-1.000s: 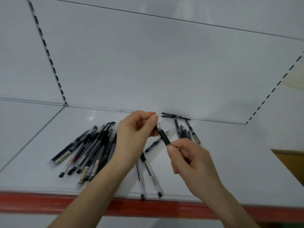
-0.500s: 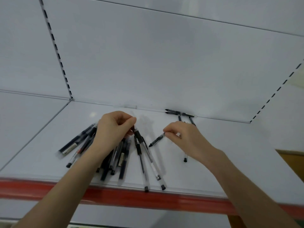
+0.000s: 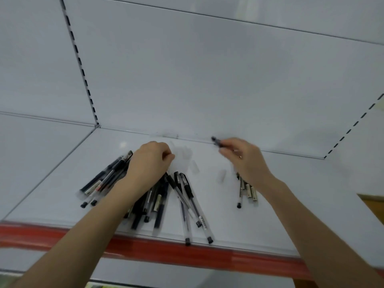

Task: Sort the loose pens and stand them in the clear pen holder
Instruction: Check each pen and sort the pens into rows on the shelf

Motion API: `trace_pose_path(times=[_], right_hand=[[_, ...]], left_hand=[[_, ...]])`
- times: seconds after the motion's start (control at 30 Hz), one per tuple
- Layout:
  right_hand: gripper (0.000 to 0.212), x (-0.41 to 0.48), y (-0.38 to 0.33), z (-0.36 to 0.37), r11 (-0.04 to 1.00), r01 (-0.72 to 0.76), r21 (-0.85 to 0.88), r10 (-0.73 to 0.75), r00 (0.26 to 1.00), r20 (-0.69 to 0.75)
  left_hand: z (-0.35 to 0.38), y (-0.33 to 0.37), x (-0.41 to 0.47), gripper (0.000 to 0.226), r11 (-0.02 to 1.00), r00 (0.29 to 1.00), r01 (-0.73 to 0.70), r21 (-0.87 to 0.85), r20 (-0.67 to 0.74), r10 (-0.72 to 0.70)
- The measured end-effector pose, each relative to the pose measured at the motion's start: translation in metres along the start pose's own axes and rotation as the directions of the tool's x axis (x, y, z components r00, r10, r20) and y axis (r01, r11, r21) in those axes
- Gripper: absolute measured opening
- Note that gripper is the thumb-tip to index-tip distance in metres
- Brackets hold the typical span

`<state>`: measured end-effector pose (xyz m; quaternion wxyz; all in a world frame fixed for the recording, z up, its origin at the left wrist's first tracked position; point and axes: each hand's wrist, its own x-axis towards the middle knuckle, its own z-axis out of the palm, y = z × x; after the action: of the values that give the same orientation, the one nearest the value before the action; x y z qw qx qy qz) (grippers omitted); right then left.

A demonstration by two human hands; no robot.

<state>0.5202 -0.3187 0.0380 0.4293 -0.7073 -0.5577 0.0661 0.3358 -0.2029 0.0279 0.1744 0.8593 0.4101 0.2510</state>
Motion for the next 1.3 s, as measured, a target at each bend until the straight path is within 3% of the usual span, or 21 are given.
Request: trace_pose_path(times=[0.1,0.27,0.37,0.47,0.53,0.57,0.63,0.7,0.77,0.83,1.07,1.3], right_hand=[[0.016,-0.007,-0.012,-0.017,0.989,-0.065,0.13,0.083,0.988,-0.134],[0.018,-0.033,-0.02,-0.029,0.955,-0.175,0.239,0.208,0.971,-0.12],[0.019,-0.047,-0.019,-0.036,0.942,-0.216,0.258,0.255,0.959,-0.126],[0.019,-0.058,-0.021,-0.041,0.929,-0.233,0.288,0.281,0.95,-0.138],[0.016,-0.063,-0.027,-0.045,0.921,-0.241,0.306,0.291,0.948,-0.128],[0.015,-0.065,-0.031,-0.046,0.914,-0.246,0.321,0.297,0.947,-0.121],[0.014,-0.069,-0.039,-0.049,0.901,-0.246,0.356,0.301,0.947,-0.11],[0.017,-0.072,-0.048,-0.049,0.899,-0.231,0.373,0.283,0.955,-0.093],[0.018,-0.073,-0.055,-0.047,0.906,-0.214,0.366,0.256,0.964,-0.069],[0.017,-0.072,-0.061,-0.045,0.915,-0.192,0.355,0.222,0.974,-0.046],[0.018,-0.068,-0.074,-0.038,0.948,-0.151,0.281,0.156,0.988,0.005],[0.017,-0.069,-0.082,-0.036,0.944,-0.187,0.271,0.16,0.98,0.118]], left_hand=[[0.013,0.017,0.01,0.026,0.995,0.993,-0.064,0.078,0.103,0.056],[0.04,0.041,0.025,0.04,0.909,0.954,-0.19,0.37,0.287,0.083],[0.049,0.045,0.031,0.033,0.913,0.935,-0.204,0.353,0.345,0.076],[0.05,0.047,0.032,0.027,0.961,0.937,-0.193,0.199,0.329,0.12],[0.043,0.05,0.029,0.022,0.993,0.96,-0.092,-0.068,0.258,0.107],[0.037,0.052,0.027,0.019,0.962,0.966,-0.005,-0.275,0.247,0.076],[0.023,0.06,0.019,0.012,0.695,0.956,0.184,-0.695,0.29,0.037],[0.008,0.065,0.008,0.008,0.407,0.944,0.282,-0.869,0.328,0.046],[-0.003,0.068,-0.003,0.015,0.269,0.939,0.302,-0.915,0.334,0.081],[-0.012,0.069,-0.012,0.021,0.221,0.94,0.288,-0.932,0.319,0.119],[-0.025,0.062,-0.022,0.009,0.161,0.97,0.206,-0.965,0.223,0.095],[-0.032,0.055,-0.022,0.012,0.201,0.979,0.169,-0.965,0.187,0.076]])
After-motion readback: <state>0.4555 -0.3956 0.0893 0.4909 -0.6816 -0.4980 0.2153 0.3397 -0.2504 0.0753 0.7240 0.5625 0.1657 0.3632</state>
